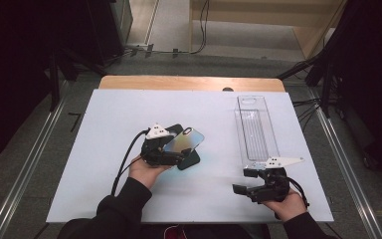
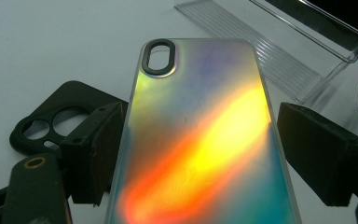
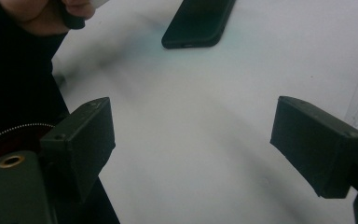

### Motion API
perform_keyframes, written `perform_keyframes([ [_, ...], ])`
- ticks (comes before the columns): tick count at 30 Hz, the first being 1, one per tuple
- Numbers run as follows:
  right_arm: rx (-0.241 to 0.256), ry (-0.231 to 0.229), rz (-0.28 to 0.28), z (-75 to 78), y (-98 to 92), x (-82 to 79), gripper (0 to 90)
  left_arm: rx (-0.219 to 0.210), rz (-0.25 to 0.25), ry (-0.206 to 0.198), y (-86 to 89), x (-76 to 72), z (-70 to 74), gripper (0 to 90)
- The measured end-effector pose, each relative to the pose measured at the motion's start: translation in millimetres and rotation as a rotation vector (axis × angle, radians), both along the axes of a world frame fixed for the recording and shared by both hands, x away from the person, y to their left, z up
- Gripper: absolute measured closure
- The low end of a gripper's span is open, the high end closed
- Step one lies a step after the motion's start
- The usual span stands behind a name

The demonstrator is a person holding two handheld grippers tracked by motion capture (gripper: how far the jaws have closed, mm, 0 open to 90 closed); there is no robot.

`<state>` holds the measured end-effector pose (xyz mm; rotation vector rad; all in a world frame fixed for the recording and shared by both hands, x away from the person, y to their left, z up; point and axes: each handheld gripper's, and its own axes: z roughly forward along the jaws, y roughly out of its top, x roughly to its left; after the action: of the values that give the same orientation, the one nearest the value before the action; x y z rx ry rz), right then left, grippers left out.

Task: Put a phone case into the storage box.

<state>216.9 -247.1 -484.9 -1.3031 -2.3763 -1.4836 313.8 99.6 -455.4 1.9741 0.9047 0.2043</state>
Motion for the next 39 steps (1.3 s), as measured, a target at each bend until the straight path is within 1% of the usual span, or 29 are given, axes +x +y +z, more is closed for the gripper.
perform_keyframes([
  [3,0.007,-0.003,-0.007,1.8,1.7,-0.3,11.8,-0.036,0.029,-0.003,3.3,-4.9,-4.4,17.2],
  [8,0.006,-0.004,-0.017,4.2,4.2,-0.8,12.5,-0.042,0.067,-0.011,4.2,-10.8,-8.9,17.2],
  [11,0.004,-0.004,-0.024,5.7,6.9,-0.3,12.5,-0.06,0.094,-0.023,3.8,-15.5,-10.7,17.2],
  [12,0.005,-0.005,-0.024,6.1,8.1,-0.3,12.5,-0.057,0.095,-0.026,3.9,-17.3,-11.5,17.2],
  [17,-0.002,-0.008,-0.027,7.7,14.7,0.3,12.5,-0.075,0.118,-0.022,1.4,-26.4,-17.4,17.2],
  [23,-0.013,-0.013,-0.042,10.7,22.2,1.2,12.5,-0.129,0.153,-0.014,1.1,-32.7,-21.7,17.2],
  [25,-0.011,-0.015,-0.048,11.2,24.0,1.8,12.5,-0.136,0.161,-0.02,1.2,-34.4,-22.2,17.2],
  [27,-0.015,-0.014,-0.059,11.9,25.7,2.3,12.5,-0.13,0.168,-0.033,0.6,-36.2,-22.7,17.2],
  [29,-0.013,-0.008,-0.071,12.8,27.7,3.0,12.5,-0.143,0.175,-0.031,-0.1,-37.8,-24.2,17.2],
  [30,-0.012,-0.012,-0.073,13.0,28.5,3.5,12.5,-0.149,0.177,-0.029,-0.5,-38.8,-25.0,17.2],
  [33,-0.01,-0.01,-0.077,14.8,31.5,4.4,12.5,-0.164,0.178,-0.039,-2.0,-41.3,-27.3,17.2],
  [37,-0.007,-0.022,-0.078,17.2,35.5,5.7,12.5,-0.17,0.181,-0.08,-3.9,-43.8,-28.8,17.2],
  [39,-0.004,-0.029,-0.082,18.4,37.4,6.4,12.5,-0.175,0.185,-0.108,-4.5,-45.9,-29.3,17.2],
])
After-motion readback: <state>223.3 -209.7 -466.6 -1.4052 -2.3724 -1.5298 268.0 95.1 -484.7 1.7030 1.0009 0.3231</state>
